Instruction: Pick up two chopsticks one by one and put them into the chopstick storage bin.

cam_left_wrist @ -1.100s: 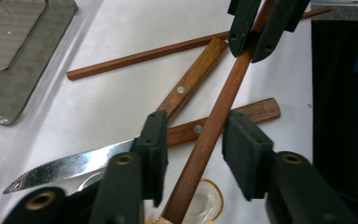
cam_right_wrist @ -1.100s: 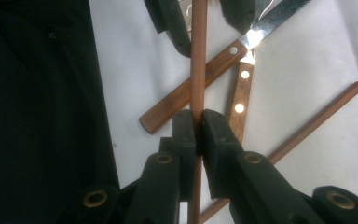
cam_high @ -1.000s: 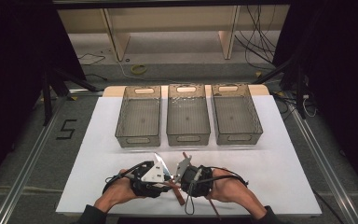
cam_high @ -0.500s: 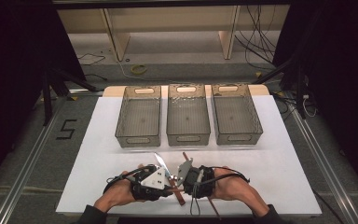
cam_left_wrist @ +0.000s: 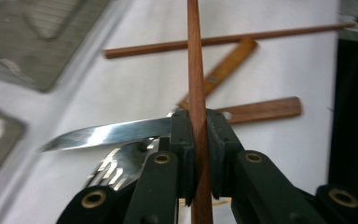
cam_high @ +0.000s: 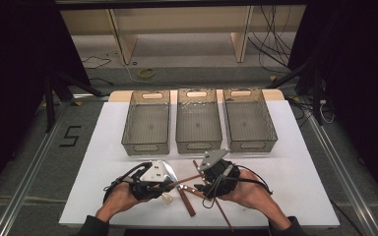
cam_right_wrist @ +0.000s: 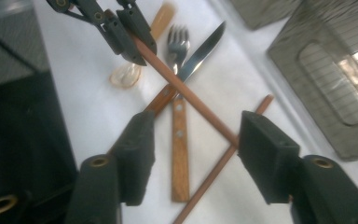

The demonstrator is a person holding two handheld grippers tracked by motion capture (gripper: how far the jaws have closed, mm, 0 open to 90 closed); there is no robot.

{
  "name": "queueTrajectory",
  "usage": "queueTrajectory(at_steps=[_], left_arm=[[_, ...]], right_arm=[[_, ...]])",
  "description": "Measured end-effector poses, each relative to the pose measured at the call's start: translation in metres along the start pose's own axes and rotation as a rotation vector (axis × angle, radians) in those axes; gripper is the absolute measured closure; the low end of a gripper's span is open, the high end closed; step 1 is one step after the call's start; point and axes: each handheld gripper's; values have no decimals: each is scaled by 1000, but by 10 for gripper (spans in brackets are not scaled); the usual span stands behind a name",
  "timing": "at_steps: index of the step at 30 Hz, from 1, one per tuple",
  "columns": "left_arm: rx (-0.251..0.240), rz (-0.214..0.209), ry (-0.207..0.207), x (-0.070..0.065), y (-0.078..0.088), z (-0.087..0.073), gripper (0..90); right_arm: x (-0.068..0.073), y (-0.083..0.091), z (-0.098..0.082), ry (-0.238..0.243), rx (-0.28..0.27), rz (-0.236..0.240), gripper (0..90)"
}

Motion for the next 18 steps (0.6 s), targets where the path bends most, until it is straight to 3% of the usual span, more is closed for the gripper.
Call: queueTrajectory(at_steps=[1, 5, 9, 14, 18], left_arm=[[-7, 15, 16, 2, 2, 0, 821], [-42, 43, 73, 9, 6, 0, 820], [-62, 73, 130, 16, 11, 0, 821], [-98, 97, 195, 24, 18, 2, 821], [-124, 145, 232, 32, 25, 4, 821]], right_arm=[[0, 0, 0, 0, 0, 0, 433], [3, 1, -10, -61, -41, -84, 407], [0, -3, -25, -141, -18, -112, 377], [-5, -12, -42, -226, 38, -98, 336], [-5, -17, -51, -270, 37, -96, 323]])
Point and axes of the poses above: each handheld gripper's, and its own axes: y roughly backward along the jaws, z roughly out of its top, x roughly to its left, and after that the axes turned 12 degrees about y, right-handed
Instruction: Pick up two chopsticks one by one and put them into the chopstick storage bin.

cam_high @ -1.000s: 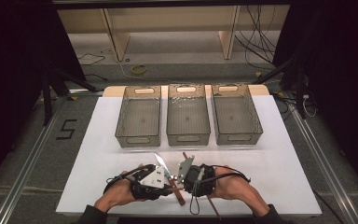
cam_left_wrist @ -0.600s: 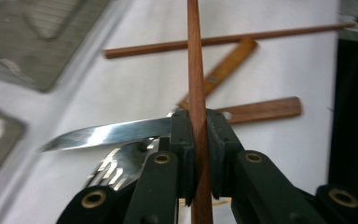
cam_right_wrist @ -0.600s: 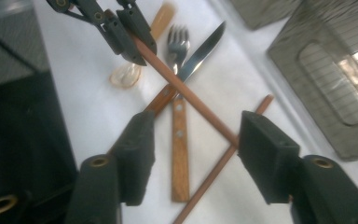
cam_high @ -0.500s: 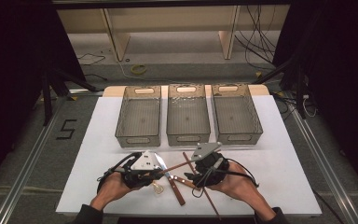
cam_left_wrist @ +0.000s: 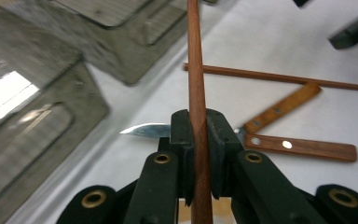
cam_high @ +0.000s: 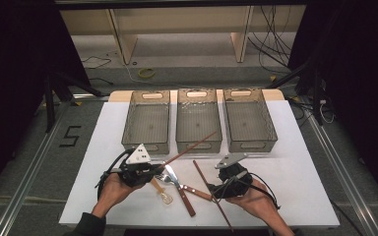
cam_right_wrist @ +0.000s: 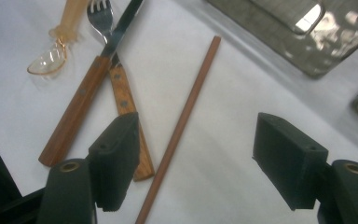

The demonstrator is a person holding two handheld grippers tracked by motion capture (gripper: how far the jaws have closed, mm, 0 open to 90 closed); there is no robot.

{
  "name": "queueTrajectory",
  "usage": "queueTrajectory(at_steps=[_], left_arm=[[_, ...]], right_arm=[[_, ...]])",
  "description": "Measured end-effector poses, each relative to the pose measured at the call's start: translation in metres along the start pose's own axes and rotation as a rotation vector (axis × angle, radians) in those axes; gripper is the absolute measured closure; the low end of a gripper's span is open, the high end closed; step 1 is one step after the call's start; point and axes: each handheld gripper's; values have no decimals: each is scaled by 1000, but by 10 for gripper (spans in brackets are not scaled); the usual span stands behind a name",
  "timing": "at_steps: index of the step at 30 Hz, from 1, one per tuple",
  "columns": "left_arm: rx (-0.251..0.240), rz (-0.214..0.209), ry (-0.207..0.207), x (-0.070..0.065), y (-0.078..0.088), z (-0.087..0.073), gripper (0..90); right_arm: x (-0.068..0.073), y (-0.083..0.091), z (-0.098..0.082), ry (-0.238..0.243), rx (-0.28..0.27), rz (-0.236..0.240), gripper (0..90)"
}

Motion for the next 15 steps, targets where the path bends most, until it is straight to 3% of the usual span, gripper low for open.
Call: queueTrajectory(at_steps=[11, 15], left_arm=[[-81, 99, 100, 35, 11, 23, 821], [-103, 138, 159, 51, 11, 27, 821]], right_arm=[[2, -3, -8, -3, 18, 2, 316], [2, -3, -9, -16, 16, 7, 306]])
Point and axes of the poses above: each handheld gripper's, and its own axes: y roughly backward along the jaws, z roughly out of its top, x roughly to its left, and after that the axes turned 12 degrees about y, right-handed
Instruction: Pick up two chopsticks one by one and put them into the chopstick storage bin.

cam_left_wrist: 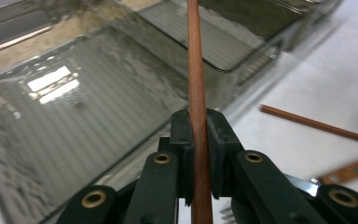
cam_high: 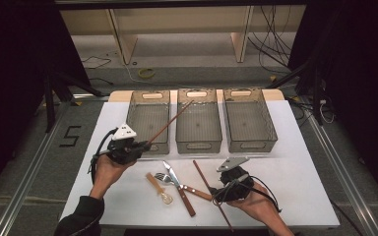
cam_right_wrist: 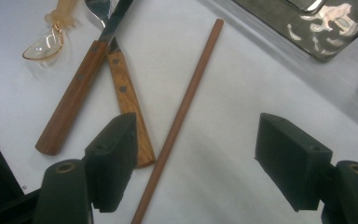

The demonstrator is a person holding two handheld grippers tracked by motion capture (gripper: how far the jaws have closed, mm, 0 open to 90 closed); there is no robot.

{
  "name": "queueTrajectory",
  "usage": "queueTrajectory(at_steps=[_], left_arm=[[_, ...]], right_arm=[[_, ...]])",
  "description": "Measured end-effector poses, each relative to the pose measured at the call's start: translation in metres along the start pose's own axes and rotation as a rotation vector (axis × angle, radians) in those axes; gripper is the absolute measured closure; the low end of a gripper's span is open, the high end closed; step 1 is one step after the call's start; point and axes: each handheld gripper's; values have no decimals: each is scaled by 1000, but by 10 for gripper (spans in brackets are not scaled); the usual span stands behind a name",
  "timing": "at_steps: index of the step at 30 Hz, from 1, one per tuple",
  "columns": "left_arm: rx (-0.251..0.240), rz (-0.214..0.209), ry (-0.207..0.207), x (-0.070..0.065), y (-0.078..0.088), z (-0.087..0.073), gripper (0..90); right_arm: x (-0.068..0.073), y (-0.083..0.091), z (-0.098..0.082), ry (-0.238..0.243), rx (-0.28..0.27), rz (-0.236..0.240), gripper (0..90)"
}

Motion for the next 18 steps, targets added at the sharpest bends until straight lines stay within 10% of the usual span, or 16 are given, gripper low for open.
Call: queueTrajectory(at_steps=[18], left_arm=[[-22, 122, 158, 50, -18, 19, 820]], right_arm=[[0, -1, -2, 8, 2, 19, 301]])
Point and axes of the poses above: each handheld gripper's, and its own axes: y roughly backward along the jaws, z roughly out of its top, x roughly to its left, and after that the axes turned 12 degrees about y, right-handed
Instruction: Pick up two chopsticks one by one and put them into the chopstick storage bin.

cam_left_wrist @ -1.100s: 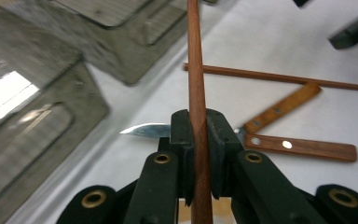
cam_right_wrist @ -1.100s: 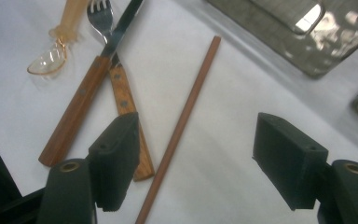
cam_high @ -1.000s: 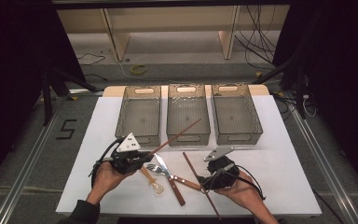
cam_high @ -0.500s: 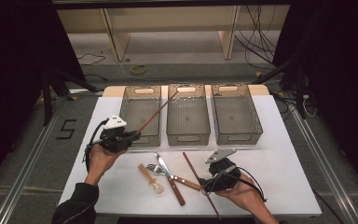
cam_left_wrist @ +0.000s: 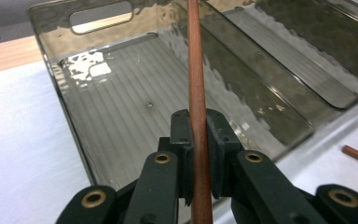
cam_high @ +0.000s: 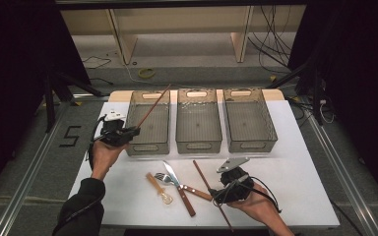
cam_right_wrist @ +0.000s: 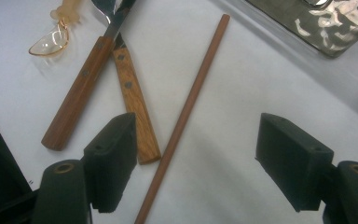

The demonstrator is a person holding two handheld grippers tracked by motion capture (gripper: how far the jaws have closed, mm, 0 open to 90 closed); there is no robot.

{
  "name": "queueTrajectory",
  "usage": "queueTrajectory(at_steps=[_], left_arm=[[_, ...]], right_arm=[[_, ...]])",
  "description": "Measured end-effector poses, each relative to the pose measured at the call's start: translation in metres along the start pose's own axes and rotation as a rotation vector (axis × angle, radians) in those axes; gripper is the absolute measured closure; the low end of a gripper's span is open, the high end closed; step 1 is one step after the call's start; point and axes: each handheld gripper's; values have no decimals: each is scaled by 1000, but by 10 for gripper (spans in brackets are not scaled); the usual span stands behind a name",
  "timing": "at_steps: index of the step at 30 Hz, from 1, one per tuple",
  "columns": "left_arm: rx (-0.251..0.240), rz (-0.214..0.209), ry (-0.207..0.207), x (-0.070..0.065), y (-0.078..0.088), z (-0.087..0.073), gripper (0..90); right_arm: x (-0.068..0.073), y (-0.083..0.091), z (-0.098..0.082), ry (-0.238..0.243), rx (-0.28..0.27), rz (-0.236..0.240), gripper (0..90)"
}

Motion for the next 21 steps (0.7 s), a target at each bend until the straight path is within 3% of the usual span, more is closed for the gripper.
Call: queueTrajectory(at_steps=[19, 21], left_arm=[[57, 62, 94, 16, -22, 2, 811], [59, 59, 101, 16, -23, 2, 733]], right_arm=[[1, 0, 0, 8, -2, 24, 300], [1, 0, 0, 5, 0, 27, 300]])
Point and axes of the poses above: each handheld gripper's, and its own axes: y roughly backward along the jaws, z roughly out of its top, x roughly to its left, and after that the axes turned 12 degrees about y, right-handed
